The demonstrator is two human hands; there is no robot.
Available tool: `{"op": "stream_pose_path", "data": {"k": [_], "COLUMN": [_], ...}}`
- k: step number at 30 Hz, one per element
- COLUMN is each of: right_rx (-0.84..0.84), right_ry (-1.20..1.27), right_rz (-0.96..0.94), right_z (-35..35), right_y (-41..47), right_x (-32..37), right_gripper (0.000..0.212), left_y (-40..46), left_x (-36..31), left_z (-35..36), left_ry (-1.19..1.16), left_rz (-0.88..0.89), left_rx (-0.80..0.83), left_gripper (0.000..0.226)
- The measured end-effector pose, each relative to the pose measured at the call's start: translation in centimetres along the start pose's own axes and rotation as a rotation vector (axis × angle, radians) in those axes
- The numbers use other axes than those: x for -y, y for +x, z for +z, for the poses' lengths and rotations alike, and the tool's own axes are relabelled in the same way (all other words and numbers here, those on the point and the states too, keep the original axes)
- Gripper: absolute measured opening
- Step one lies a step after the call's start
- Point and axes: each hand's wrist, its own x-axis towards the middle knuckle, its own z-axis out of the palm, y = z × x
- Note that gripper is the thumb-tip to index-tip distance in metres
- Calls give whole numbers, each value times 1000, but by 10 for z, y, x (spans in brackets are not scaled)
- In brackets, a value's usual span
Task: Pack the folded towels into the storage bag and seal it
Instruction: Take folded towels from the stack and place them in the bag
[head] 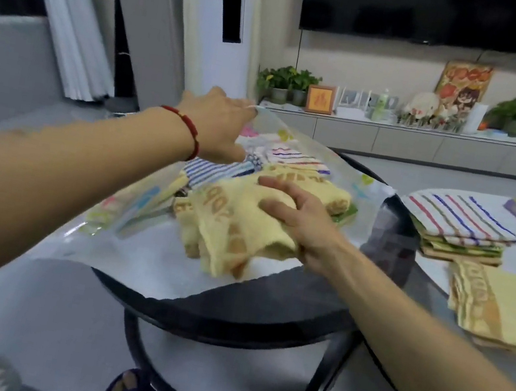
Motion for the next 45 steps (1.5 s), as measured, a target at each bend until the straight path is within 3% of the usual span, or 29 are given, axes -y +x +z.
{"op": "stream_pose_path", "data": {"k": [2,5,11,16,23,27,30,33,35,42,45], "right_rx": [-84,-84,-94,-118,-439,-853,-983,-1007,-1007,-948,-895], "right_ry": [120,75,-183,-344,-478,-925,-1211,-1152,-1120,-927,-703], "right_rz": [16,228,294,271,250,321,513,786,848,708,678], "right_z": [24,38,24,-38,-179,-257,-302,-323,-330,-332,-330], "right_y": [25,37,33,6,-73,-108,-127,-139,-142,-139,-140], "right_x": [-17,-44,-47,-38,-39,-59,-74,-79,-79,-51,-43], "right_gripper": [45,58,29,16,16,17,32,44,44,62,59], "left_y": [2,1,-6,-1,18,28,34,36,38,20,1], "left_x": [2,5,-10,-39,-88,-115,-128,-135,-137,-129,-113], "left_z": [-3,0,18,28,47,49,50,54,58,66,71], "left_ry": [7,19,11,-37,-69,-85,-72,-27,-29,-32,-19], "left_rz": [-16,-17,23,60,143,169,181,206,211,169,118], "left_rx": [-1,-8,-36,-38,-63,-60,-64,-86,-88,-114,-117], "left_gripper": [60,58,64,63,58,60,56,51,50,51,48]}}
